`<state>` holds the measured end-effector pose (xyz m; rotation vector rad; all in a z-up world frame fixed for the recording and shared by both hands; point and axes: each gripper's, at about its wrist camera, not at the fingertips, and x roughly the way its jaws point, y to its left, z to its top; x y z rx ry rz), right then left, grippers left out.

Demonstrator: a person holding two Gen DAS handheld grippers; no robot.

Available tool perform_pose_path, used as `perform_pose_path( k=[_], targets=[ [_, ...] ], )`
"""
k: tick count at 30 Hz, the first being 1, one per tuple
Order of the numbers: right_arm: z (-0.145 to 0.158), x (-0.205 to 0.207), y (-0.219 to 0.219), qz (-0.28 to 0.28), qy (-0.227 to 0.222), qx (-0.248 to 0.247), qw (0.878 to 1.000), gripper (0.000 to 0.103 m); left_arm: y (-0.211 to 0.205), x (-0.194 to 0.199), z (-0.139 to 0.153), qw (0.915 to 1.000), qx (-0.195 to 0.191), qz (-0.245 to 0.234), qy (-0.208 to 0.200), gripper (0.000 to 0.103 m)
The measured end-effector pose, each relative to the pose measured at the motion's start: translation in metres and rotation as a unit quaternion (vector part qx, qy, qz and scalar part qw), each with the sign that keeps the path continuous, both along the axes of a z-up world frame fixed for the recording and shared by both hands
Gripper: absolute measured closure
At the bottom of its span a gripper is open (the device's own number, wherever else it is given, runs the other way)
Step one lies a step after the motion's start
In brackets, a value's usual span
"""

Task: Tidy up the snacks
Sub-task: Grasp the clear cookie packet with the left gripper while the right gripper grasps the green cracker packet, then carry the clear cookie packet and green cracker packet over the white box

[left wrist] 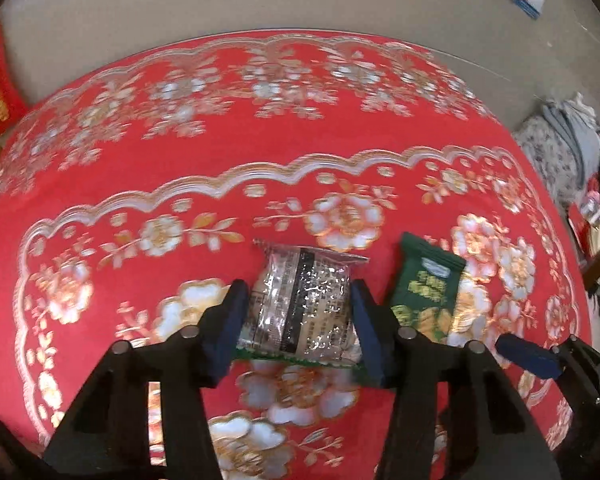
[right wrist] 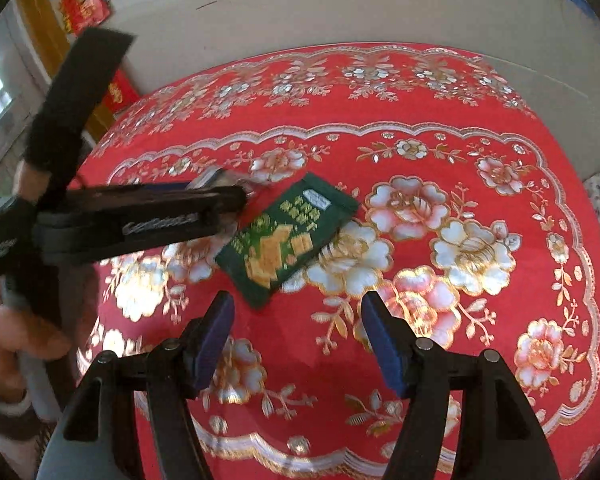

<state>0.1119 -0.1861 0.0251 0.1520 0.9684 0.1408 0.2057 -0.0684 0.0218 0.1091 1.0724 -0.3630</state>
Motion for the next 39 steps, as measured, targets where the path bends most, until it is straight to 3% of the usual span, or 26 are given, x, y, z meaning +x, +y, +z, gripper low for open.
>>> perform_pose_path(
  k=[6,10,13,15,18,24,34,39],
  targets=[
    [-0.005,0.032,0.012,-0.051,0.011,0.018,0.998,0.037,0.04,-0.01,0.008,0.997,0.024,0.072,-0.014,0.05],
    [-0.008,0.046,0.03,-0.056,0.003,-0.027,0.998,0.034,0.062,-0.029,0.024,0.9939,0.035,0.1,-0.03,0.05],
    [-0.01,0.045,0.042,-0.043,-0.007,-0.08,0.996,0.045,0.069,-0.046,0.033,0.994,0.032,0.098,-0.035,0.05],
    [-0.01,0.038,0.044,-0.025,-0.015,-0.09,0.995,0.057,0.072,-0.057,0.037,0.9944,0.028,0.095,-0.036,0.05],
    [-0.008,0.024,0.036,-0.009,-0.011,-0.082,0.997,0.059,0.073,-0.073,0.039,0.9951,0.03,0.087,-0.036,0.05],
    [-0.001,-0.031,0.019,0.019,-0.016,-0.019,0.999,0.06,0.083,-0.123,0.041,0.9968,0.008,0.074,-0.029,0.05],
    [0.027,-0.129,0.036,0.057,-0.07,0.003,0.996,0.06,0.087,-0.204,0.039,0.997,0.0,0.06,-0.048,0.05],
    [0.029,-0.156,0.052,0.078,-0.083,0.013,0.993,0.06,0.099,-0.239,0.043,0.9937,0.012,0.074,-0.083,0.05]
  ],
)
